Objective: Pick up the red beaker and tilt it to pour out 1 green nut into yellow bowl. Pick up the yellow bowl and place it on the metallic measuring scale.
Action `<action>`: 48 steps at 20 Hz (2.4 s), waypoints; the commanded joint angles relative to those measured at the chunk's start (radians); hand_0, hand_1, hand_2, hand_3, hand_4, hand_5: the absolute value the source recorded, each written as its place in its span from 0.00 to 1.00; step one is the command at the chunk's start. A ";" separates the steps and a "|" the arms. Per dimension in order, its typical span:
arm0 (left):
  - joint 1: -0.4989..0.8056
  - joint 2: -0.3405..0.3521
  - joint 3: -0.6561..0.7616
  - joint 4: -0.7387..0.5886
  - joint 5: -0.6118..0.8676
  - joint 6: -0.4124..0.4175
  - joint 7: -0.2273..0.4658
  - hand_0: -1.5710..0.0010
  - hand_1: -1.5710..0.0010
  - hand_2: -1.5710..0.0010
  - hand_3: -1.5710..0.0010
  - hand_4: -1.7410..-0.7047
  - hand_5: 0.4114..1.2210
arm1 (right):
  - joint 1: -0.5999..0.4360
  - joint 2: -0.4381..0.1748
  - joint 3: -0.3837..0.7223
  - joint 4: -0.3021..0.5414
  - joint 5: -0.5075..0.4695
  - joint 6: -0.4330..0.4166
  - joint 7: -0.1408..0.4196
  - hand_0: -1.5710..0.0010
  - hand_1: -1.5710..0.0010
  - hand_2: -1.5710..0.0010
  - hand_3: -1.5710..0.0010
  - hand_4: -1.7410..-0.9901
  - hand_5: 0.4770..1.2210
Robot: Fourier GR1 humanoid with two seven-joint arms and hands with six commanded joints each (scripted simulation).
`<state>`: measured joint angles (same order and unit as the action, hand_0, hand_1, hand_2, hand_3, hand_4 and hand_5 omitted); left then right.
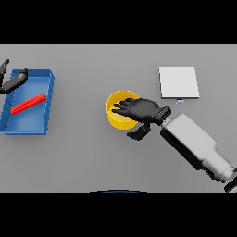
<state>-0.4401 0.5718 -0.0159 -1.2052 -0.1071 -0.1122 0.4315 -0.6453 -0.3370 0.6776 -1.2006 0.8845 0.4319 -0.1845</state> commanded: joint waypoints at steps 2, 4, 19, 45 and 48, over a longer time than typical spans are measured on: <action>0.002 0.011 0.005 0.002 0.000 -0.005 -0.007 1.00 1.00 1.00 1.00 0.91 0.36 | -0.027 0.007 0.007 0.039 0.001 0.011 -0.015 1.00 1.00 1.00 1.00 0.75 0.26; -0.001 0.011 0.002 0.005 -0.007 -0.001 -0.006 1.00 1.00 1.00 1.00 0.91 0.36 | -0.029 0.024 0.018 0.068 0.006 0.016 -0.006 1.00 1.00 1.00 0.99 0.74 0.28; -0.008 0.018 -0.002 0.019 -0.017 -0.005 -0.017 1.00 1.00 1.00 1.00 0.92 0.37 | -0.055 0.030 0.020 0.082 -0.019 0.051 -0.026 0.12 0.12 0.18 0.30 0.09 0.94; -0.016 0.013 0.022 -0.019 0.031 -0.013 0.039 1.00 1.00 1.00 1.00 0.87 0.40 | -0.096 -0.229 -0.197 -0.030 -0.088 0.043 0.060 0.01 0.00 0.02 0.27 0.00 1.00; -0.010 0.012 0.020 -0.035 0.031 -0.008 0.061 1.00 1.00 1.00 1.00 0.86 0.42 | -0.125 -0.236 -0.216 0.068 -0.078 -0.011 0.045 0.00 0.00 0.01 0.26 0.00 1.00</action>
<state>-0.4503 0.5837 0.0039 -1.2404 -0.0763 -0.1199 0.4927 -0.7704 -0.5738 0.4617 -1.1323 0.8067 0.4212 -0.1360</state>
